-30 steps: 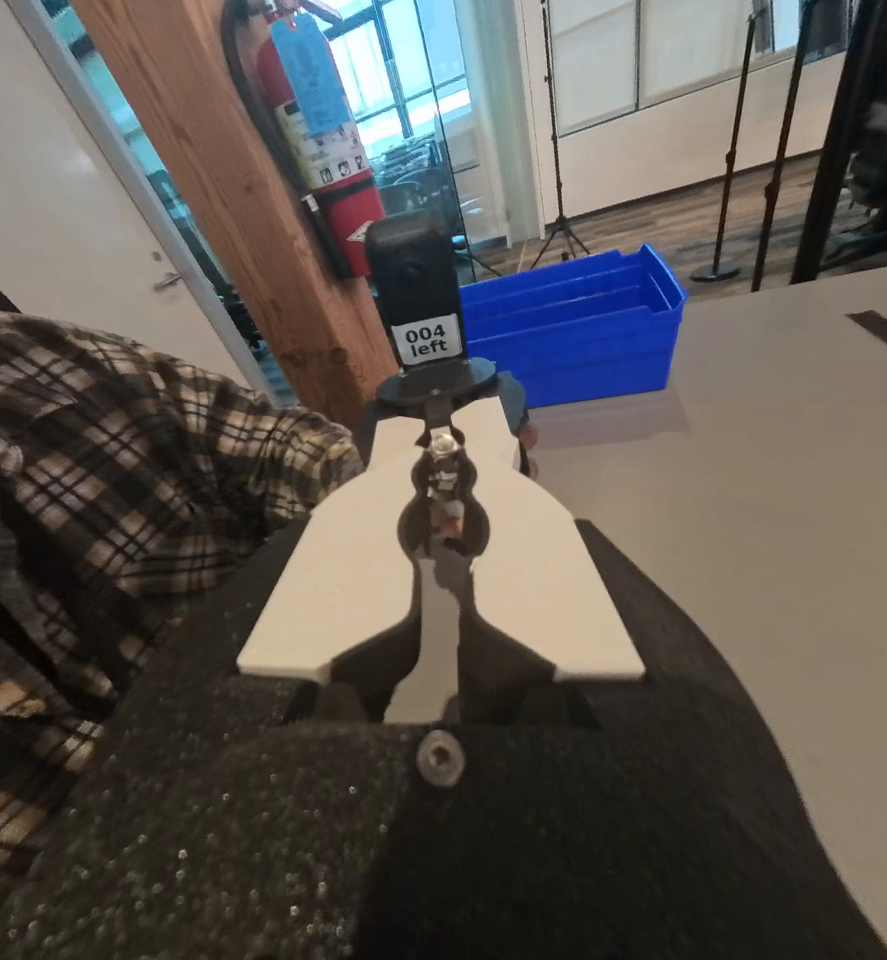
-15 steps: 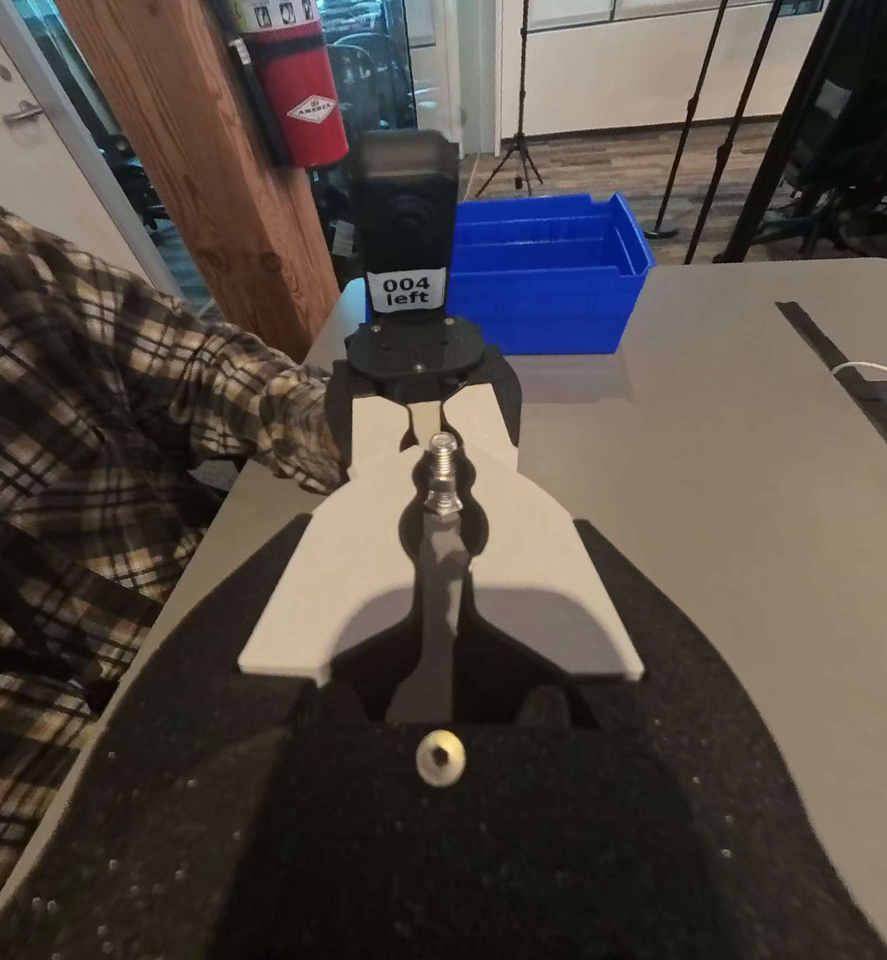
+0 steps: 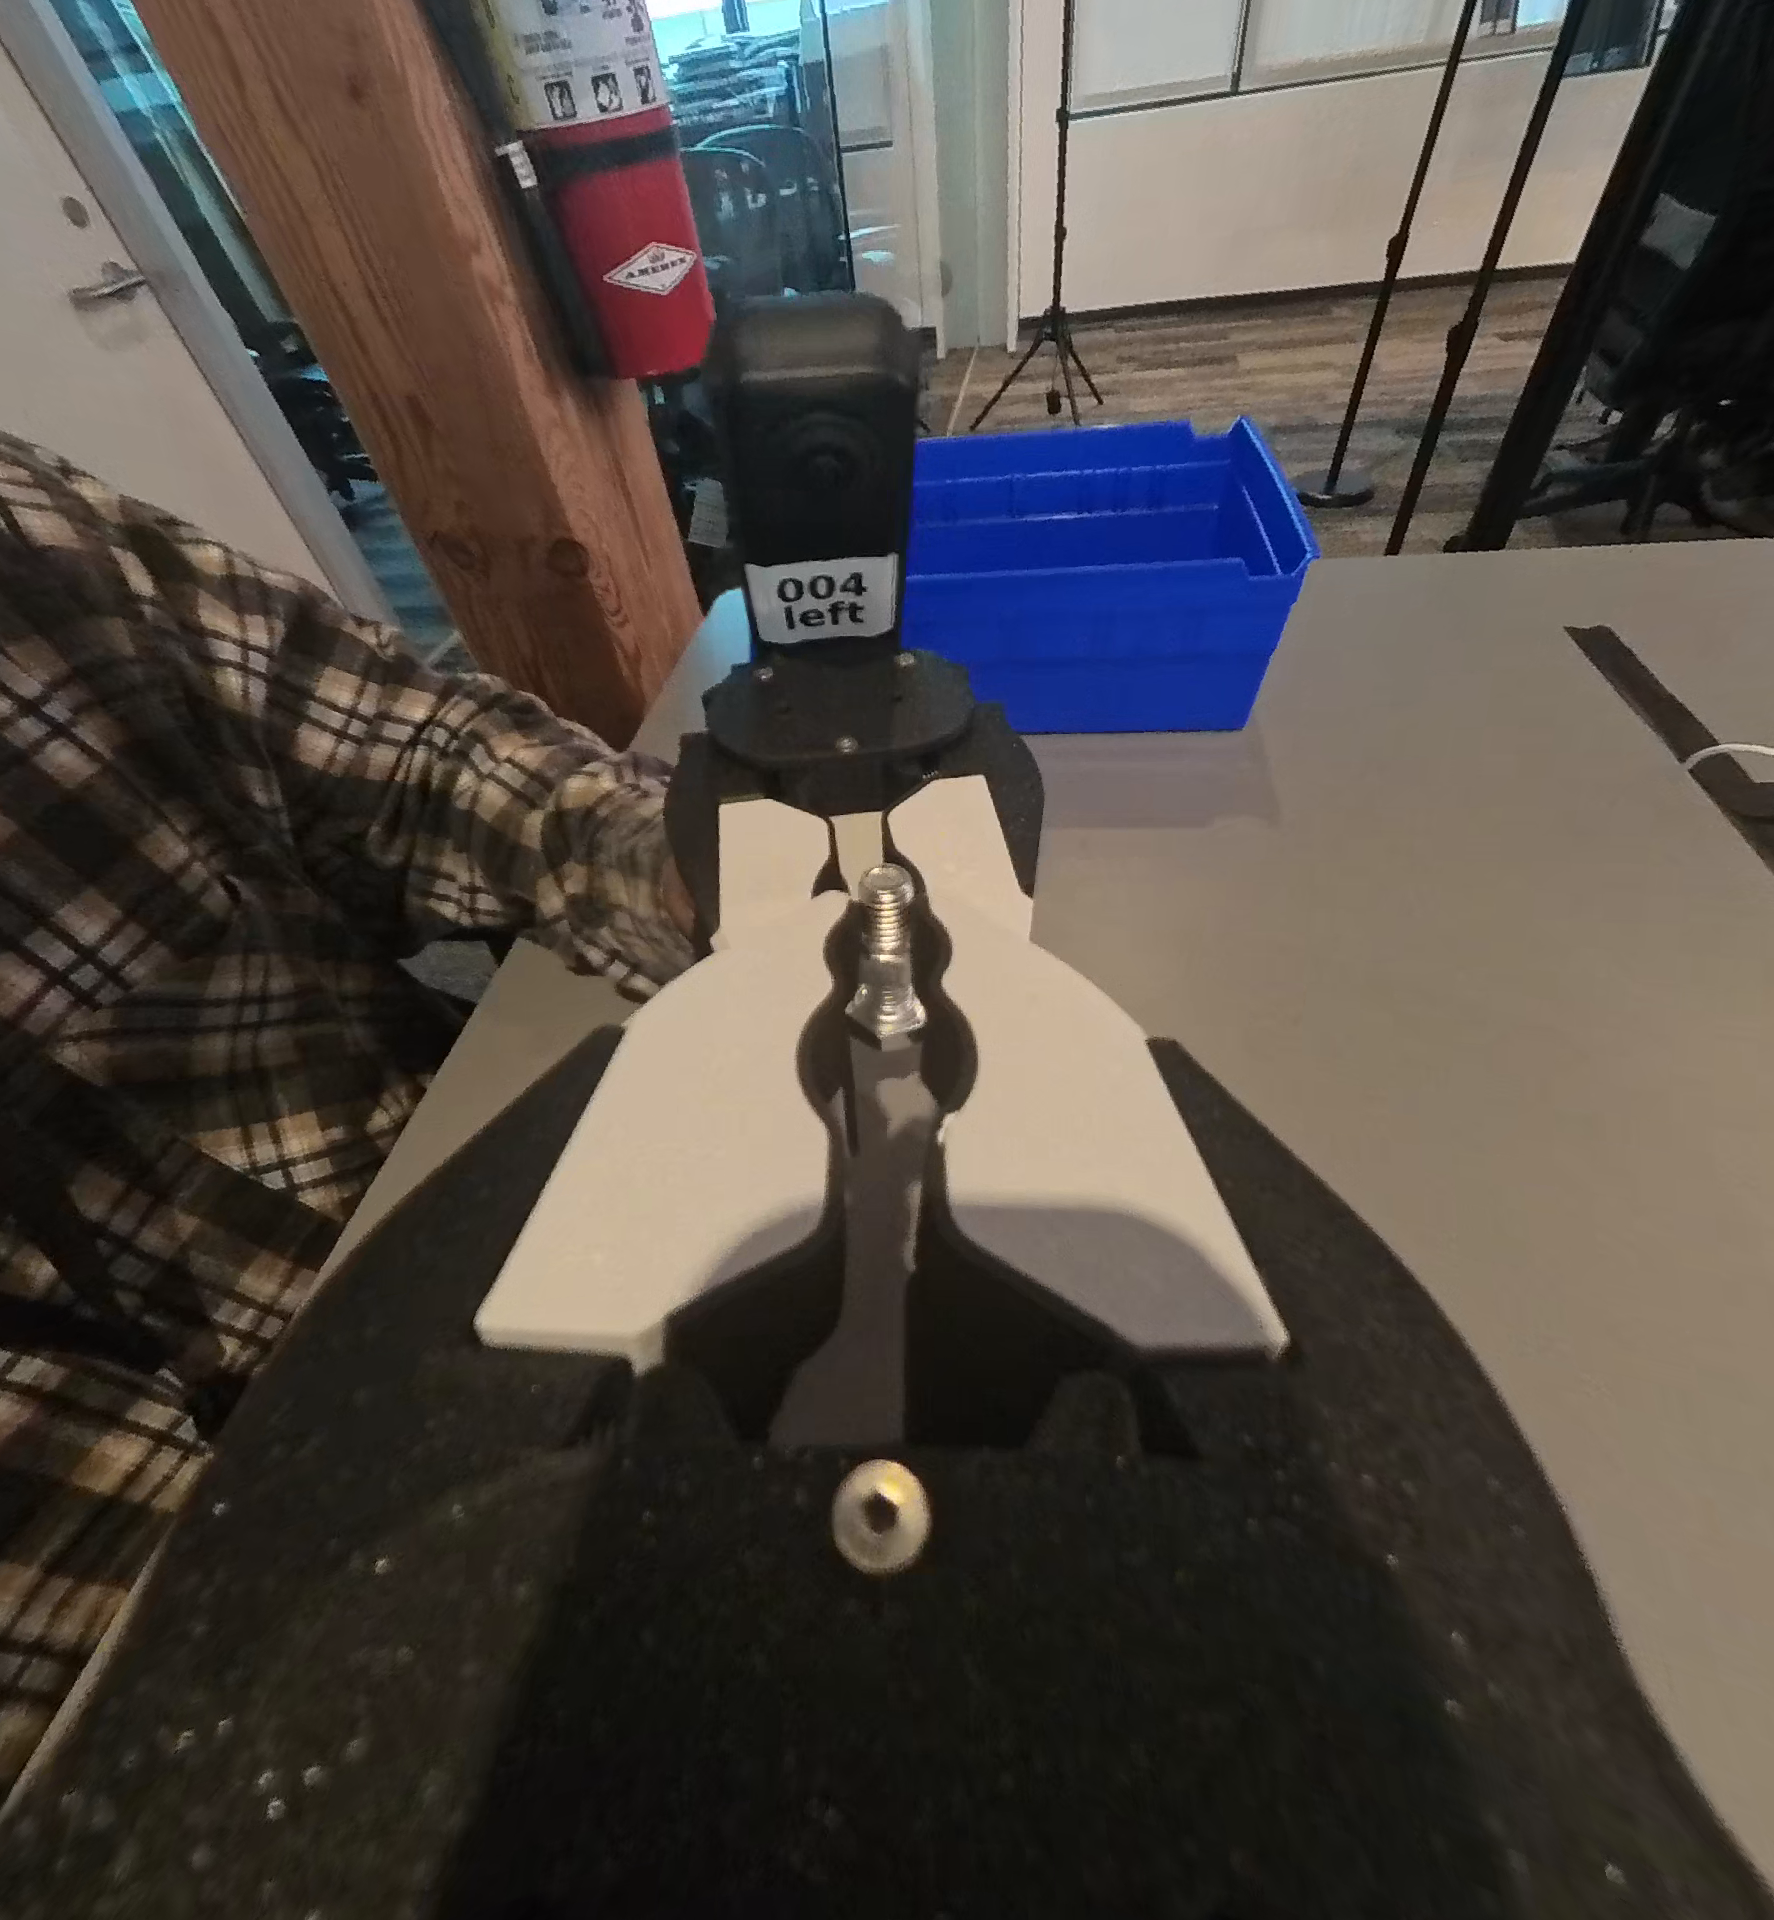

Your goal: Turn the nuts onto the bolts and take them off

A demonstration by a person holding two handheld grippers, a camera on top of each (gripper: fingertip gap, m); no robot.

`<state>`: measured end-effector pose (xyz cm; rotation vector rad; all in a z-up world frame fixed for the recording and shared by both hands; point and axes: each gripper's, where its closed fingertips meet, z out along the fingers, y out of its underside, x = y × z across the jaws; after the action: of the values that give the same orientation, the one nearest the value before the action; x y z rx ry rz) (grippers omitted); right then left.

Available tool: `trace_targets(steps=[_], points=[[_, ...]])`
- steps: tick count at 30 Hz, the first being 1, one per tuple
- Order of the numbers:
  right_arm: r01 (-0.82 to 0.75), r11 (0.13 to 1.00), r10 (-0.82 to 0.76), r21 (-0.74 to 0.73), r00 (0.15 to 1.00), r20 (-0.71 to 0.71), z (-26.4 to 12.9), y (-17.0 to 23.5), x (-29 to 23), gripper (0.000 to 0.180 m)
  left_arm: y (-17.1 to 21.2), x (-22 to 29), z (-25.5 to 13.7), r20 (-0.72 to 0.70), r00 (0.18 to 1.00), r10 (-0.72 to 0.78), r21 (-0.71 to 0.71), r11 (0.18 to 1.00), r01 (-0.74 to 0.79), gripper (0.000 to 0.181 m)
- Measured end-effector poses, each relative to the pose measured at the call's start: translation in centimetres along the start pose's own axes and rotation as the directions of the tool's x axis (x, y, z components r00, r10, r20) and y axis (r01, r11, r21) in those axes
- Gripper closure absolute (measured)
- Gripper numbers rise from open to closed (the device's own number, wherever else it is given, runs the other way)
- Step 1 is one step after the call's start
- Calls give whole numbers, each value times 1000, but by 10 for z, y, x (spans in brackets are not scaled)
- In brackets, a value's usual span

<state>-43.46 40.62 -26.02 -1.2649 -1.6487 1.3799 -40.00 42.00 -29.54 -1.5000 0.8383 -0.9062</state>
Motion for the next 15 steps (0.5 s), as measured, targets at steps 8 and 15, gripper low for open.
trace_targets(steps=[8, 15], points=[[17, 999, -16, 32, 1000, -16, -3, -4, 3, 158, -1, -2, -1, 25, 1000, 4, -2, 1000, -4, 163], [24, 997, -18, 68, 996, -89, -2, -9, 13, 130, -4, -7, -4, 47, 999, -10, 19, 1000, 9, 163]])
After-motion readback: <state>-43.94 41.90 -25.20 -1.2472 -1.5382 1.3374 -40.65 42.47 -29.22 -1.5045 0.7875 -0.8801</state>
